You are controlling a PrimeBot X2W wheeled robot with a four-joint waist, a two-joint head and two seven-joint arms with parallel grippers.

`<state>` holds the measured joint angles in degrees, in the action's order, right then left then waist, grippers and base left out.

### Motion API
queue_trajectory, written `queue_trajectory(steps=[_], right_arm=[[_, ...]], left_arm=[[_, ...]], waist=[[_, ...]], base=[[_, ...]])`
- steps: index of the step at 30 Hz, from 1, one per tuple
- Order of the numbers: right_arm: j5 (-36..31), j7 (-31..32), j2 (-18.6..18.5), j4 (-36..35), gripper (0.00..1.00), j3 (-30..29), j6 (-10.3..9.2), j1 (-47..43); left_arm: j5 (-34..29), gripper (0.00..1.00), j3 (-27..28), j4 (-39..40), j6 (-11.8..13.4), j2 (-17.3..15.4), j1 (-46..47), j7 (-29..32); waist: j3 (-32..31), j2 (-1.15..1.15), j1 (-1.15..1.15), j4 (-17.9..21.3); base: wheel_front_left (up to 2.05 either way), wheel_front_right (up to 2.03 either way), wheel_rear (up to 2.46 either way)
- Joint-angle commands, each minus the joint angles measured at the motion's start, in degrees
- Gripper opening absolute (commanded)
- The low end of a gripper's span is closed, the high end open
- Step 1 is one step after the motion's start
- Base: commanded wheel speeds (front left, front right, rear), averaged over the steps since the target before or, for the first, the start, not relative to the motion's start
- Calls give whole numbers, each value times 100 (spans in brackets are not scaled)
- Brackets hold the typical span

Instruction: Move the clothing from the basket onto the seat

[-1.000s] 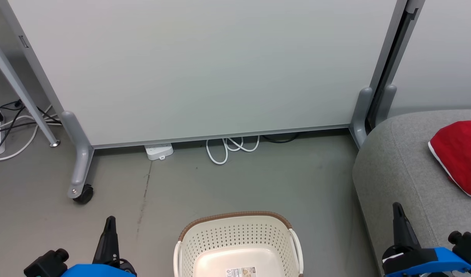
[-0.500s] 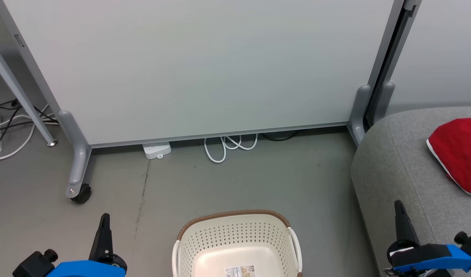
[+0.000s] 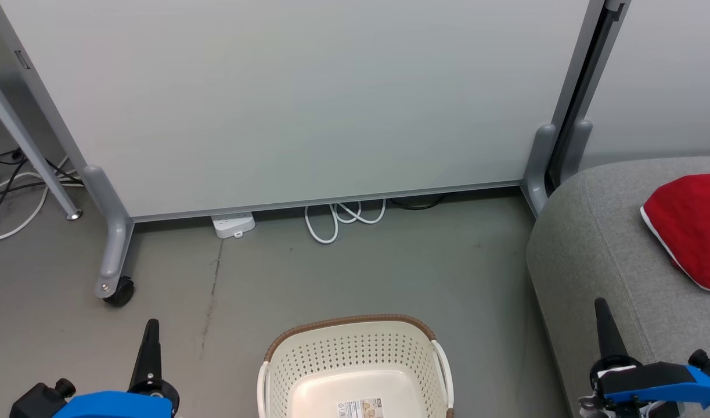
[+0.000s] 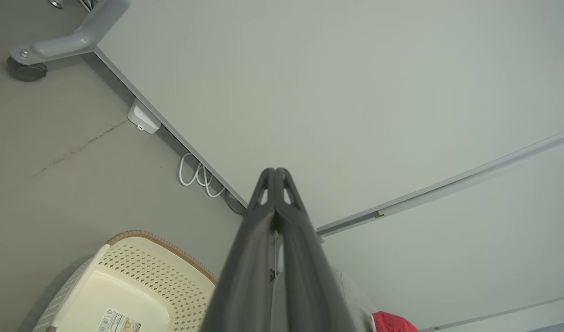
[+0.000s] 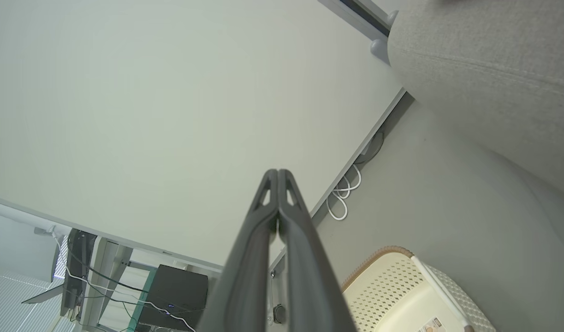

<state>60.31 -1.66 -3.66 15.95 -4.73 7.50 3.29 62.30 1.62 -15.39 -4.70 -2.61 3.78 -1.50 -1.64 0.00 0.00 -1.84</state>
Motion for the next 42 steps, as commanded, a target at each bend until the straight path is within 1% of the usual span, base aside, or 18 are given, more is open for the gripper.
queue_trajectory(steps=[1,12,42], right_arm=[[171,42,12,-84,0,-25,-1,164],[828,217,28,-114,0,-60,-1,207],[2277,590,63,-170,0,-139,-1,287]], left_arm=[[153,0,55,75,-35,-28,182,38],[770,0,149,90,-94,-31,201,208],[2135,0,367,126,-215,-37,249,580]], waist=[[4,0,0,4],[35,0,0,35],[115,0,0,117]], base=[[0,0,0],[0,0,0],[0,0,0]])
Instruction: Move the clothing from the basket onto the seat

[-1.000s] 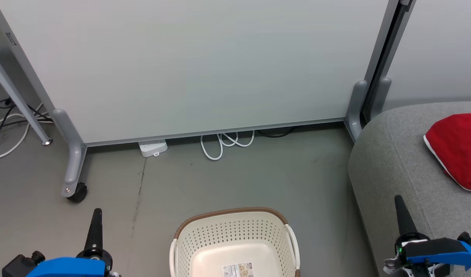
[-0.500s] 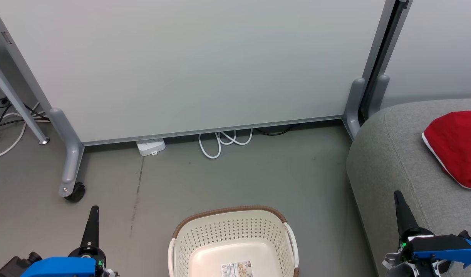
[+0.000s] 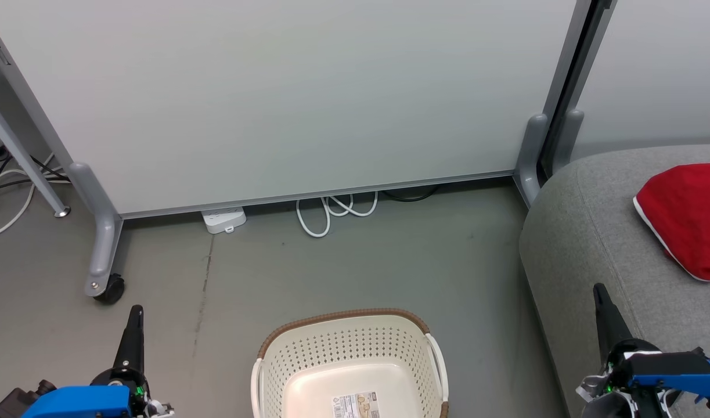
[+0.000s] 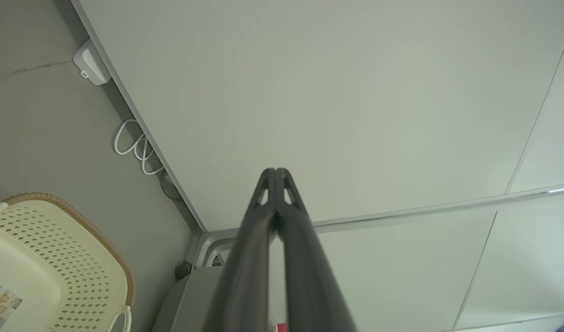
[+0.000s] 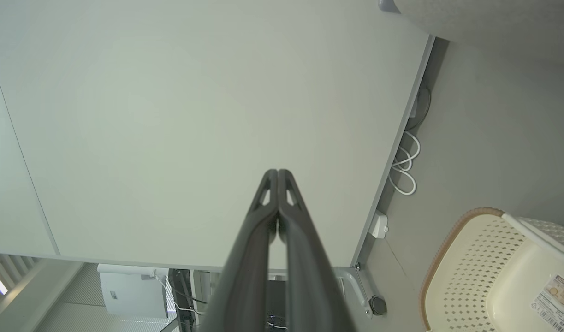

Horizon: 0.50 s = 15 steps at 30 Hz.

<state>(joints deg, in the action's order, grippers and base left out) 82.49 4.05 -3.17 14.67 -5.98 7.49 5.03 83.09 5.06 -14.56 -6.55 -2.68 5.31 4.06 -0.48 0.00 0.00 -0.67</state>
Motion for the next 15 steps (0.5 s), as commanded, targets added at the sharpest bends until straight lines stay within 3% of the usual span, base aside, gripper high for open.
queue_trajectory(steps=[1,15], right_arm=[[102,35,15,-43,0,-16,0,110],[692,190,31,-65,0,-50,0,130]], left_arm=[[97,0,31,45,-35,-31,95,38],[643,0,129,56,-83,-33,110,185]], waist=[[3,0,0,3],[42,0,0,42]], base=[[0,0,0],[0,0,0]])
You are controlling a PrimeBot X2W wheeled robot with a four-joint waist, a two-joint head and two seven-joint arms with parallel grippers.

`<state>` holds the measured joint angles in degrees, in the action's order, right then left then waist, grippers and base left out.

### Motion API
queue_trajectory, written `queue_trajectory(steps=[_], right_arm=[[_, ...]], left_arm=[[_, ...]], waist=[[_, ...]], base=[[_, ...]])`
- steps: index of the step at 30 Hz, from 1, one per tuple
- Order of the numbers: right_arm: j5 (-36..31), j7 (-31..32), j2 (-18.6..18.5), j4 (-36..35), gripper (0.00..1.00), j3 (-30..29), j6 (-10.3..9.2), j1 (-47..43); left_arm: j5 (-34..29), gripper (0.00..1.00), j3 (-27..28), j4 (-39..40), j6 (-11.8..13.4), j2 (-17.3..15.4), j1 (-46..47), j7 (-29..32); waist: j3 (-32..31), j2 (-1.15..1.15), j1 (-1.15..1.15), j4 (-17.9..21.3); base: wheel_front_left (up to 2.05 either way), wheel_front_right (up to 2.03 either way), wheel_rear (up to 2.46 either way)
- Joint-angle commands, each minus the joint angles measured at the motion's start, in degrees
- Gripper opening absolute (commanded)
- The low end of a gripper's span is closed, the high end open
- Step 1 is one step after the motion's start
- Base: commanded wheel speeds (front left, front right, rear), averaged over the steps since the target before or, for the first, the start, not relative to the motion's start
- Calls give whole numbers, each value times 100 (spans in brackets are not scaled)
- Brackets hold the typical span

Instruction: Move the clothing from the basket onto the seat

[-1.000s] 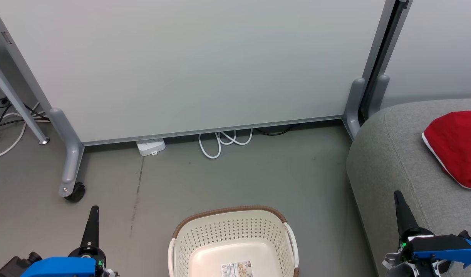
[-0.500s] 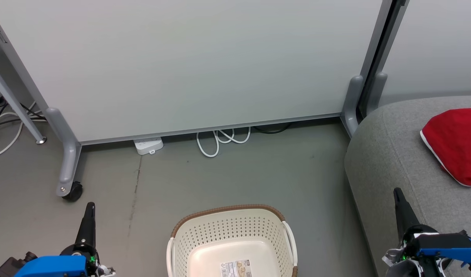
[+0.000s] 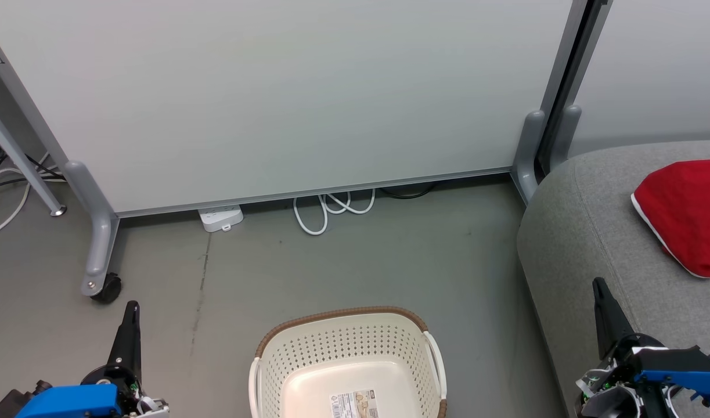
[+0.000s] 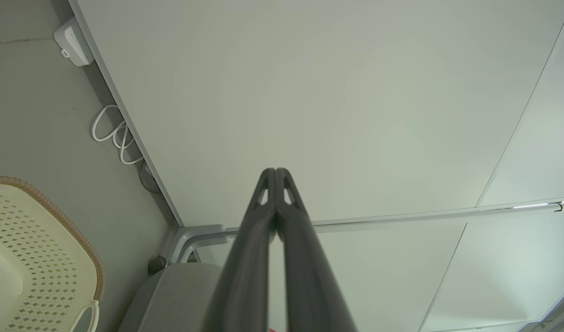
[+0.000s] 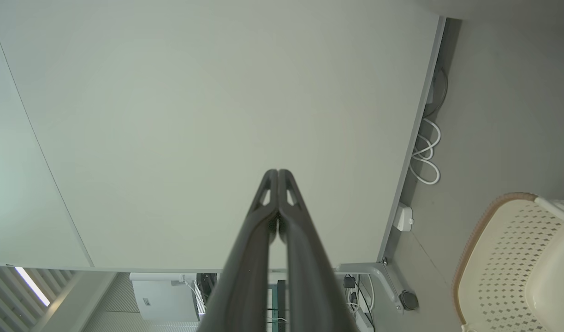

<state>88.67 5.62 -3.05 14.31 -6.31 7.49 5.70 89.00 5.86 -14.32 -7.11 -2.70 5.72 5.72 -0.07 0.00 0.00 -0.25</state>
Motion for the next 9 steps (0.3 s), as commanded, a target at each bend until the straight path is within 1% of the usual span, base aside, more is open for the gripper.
queue_trajectory(steps=[1,9], right_arm=[[112,46,20,-30,0,-19,0,63],[409,113,28,-43,0,-34,0,81]], left_arm=[[88,0,53,33,-27,-31,73,28],[364,0,88,38,-61,-32,85,107]], waist=[[3,0,0,3],[25,0,0,25]], base=[[0,0,0],[0,0,0]])
